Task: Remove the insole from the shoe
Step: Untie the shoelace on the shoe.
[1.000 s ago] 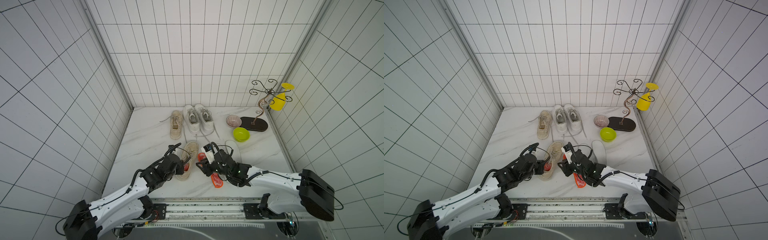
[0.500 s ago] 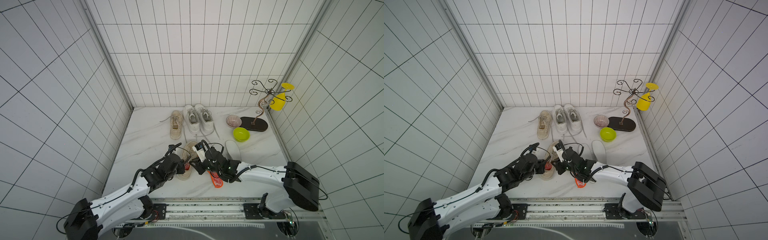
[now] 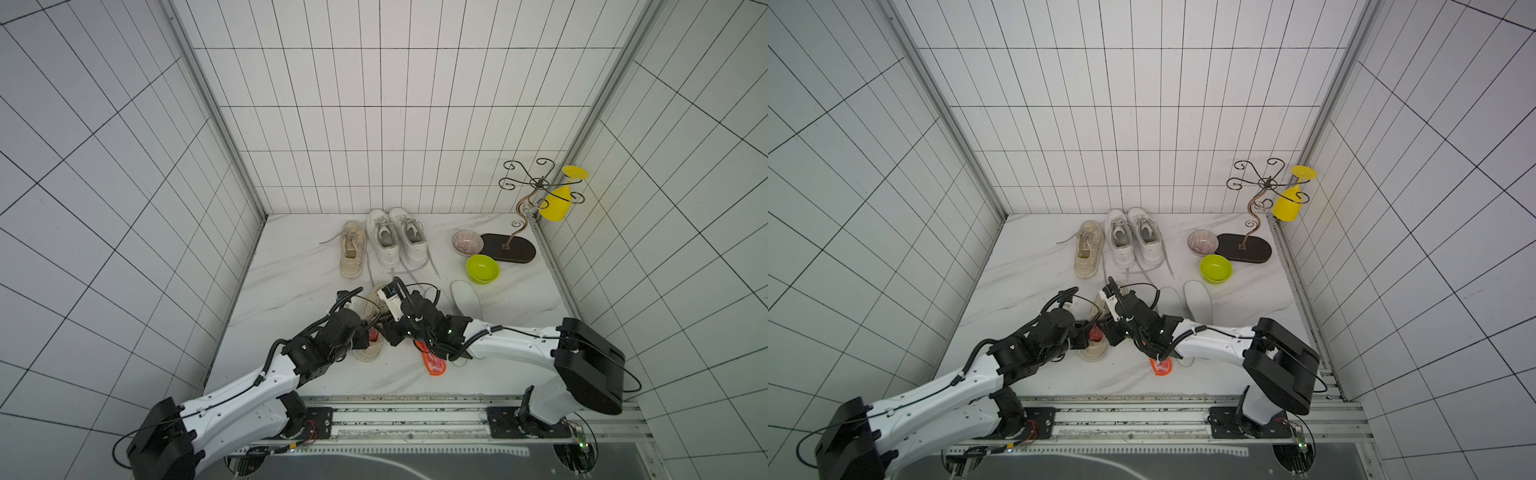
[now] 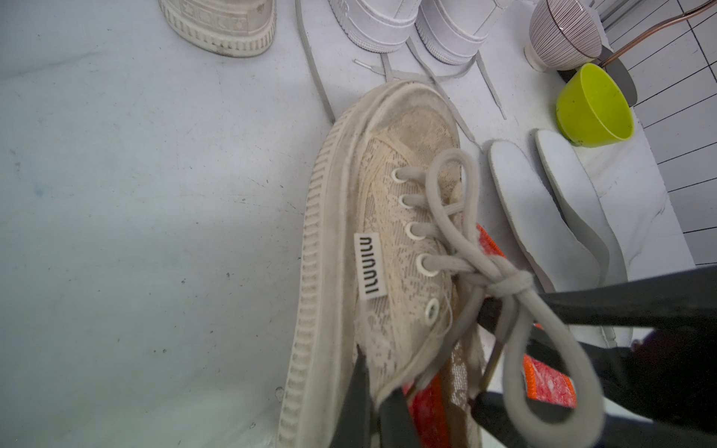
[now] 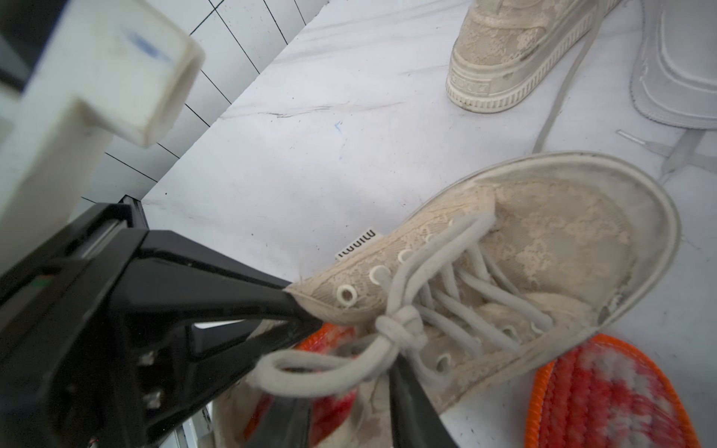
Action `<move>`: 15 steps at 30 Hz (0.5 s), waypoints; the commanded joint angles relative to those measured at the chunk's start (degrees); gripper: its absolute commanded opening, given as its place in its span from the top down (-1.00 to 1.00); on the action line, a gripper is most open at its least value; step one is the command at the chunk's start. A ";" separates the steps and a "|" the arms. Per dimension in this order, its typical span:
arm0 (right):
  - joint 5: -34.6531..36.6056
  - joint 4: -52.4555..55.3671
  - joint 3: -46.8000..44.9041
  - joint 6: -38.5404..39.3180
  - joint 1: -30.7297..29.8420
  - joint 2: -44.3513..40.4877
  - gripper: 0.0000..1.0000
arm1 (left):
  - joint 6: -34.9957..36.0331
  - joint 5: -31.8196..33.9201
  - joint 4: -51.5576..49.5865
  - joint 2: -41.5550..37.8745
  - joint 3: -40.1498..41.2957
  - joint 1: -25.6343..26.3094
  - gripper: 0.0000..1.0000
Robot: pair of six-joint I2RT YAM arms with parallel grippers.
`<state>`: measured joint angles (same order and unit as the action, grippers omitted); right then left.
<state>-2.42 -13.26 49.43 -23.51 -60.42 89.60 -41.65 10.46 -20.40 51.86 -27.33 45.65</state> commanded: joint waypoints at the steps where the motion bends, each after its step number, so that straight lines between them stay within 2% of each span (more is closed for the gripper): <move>1: 4.89 2.89 6.96 -0.18 -0.24 1.09 0.35 | -1.06 0.44 5.74 -2.52 0.01 0.28 1.00; 6: 6.40 3.76 7.29 -0.27 -0.23 1.06 0.50 | -0.93 0.86 5.68 -3.77 0.69 0.42 1.00; 10: 5.58 3.02 6.08 -0.05 -0.24 -0.70 0.75 | -1.81 2.33 3.89 -2.82 0.35 0.41 1.00; 15: 6.84 2.73 3.76 0.19 -0.22 -3.10 0.95 | -2.06 3.79 3.44 -2.82 0.48 0.47 1.00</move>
<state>2.48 -10.39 51.13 -23.51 -60.42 89.27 -42.78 11.75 -20.73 49.69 -26.30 45.78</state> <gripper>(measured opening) 0.047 0.047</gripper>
